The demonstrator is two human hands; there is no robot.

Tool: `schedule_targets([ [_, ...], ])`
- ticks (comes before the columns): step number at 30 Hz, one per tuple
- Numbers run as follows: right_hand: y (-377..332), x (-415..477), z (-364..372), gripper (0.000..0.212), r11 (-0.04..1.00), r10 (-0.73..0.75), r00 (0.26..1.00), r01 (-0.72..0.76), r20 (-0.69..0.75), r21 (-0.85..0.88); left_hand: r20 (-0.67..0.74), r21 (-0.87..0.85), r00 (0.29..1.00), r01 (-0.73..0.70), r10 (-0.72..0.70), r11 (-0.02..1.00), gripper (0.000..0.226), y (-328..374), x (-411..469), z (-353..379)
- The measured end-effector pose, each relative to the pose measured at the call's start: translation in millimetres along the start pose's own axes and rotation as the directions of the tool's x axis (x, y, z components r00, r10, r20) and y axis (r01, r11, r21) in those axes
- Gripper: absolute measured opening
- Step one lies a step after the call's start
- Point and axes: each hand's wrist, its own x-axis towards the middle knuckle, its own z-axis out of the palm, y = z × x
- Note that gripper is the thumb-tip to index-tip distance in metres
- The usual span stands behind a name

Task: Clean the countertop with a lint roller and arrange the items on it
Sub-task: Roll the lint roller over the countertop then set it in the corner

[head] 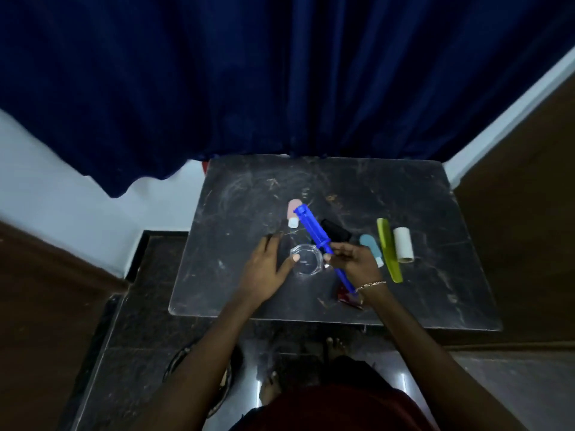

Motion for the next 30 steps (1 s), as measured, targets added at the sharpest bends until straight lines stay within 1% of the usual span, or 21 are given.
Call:
schedule_targets([
  [3, 1.4, 10.8, -44.8, 0.024, 1.000, 0.024, 0.995, -0.023, -0.097, 0.012, 0.067, -0.017, 0.996, -0.065, 0.066, 0.998, 0.070, 32.0, 25.7, 21.3],
  [7, 6.1, 20.3, -102.5, 0.020, 0.986, 0.095, 0.978, -0.066, -0.187, 0.154, 0.097, -0.041, 0.983, -0.156, 0.159, 0.987, 0.064, 80.0, 54.1, 54.7],
  [11, 17.1, 29.0, -156.8, 0.014, 0.982, 0.121, 0.957, -0.076, -0.265, 0.174, 0.148, 0.043, 0.954, -0.270, 0.261, 0.962, 0.060, 126.2, 75.0, 96.2],
  [14, 27.2, 41.3, -193.7, 0.015, 0.985, 0.132, 0.939, -0.088, -0.318, 0.149, 0.241, 0.036, 0.932, -0.287, 0.271, 0.957, 0.060, 158.6, 94.0, 128.8],
  [16, 34.5, 49.5, -213.8, 0.015, 0.987, 0.138, 0.931, -0.099, -0.338, 0.130, 0.296, 0.038, 0.921, -0.276, 0.253, 0.960, 0.059, 178.1, 105.0, 148.9],
  [18, 42.7, 57.7, -233.8, 0.010, 0.989, 0.140, 0.926, -0.114, -0.351, 0.093, 0.339, 0.073, 0.918, -0.243, 0.205, 0.967, 0.058, 198.9, 116.4, 169.6],
  [20, 49.7, 64.3, -247.4, 0.004, 0.990, 0.142, 0.924, -0.137, -0.354, 0.039, 0.369, 0.106, 0.923, -0.160, 0.111, 0.981, 0.058, 217.4, 126.2, 188.2],
  [23, 60.4, 73.9, -263.8, 0.017, 0.985, 0.166, 0.922, -0.172, -0.350, 0.013, 0.396, 0.166, 0.917, -0.014, -0.054, 0.986, 0.059, 238.9, 139.1, 218.0],
  [27, 73.8, 80.4, -274.5, 0.024, 0.984, 0.171, 0.928, -0.177, -0.330, 0.012, 0.403, 0.195, 0.879, 0.190, -0.256, 0.962, 0.065, 249.3, 141.2, 251.0],
  [29, 80.8, 81.3, -279.9, 0.025, 0.984, 0.164, 0.929, -0.180, -0.333, -0.018, 0.394, 0.223, 0.862, 0.248, -0.320, 0.943, 0.061, 253.0, 139.1, 265.6],
  [30, 84.4, 80.6, -282.1, 0.025, 0.982, 0.159, 0.929, -0.185, -0.335, -0.046, 0.378, 0.236, 0.859, 0.271, -0.345, 0.933, 0.054, 254.2, 138.2, 270.8],
])
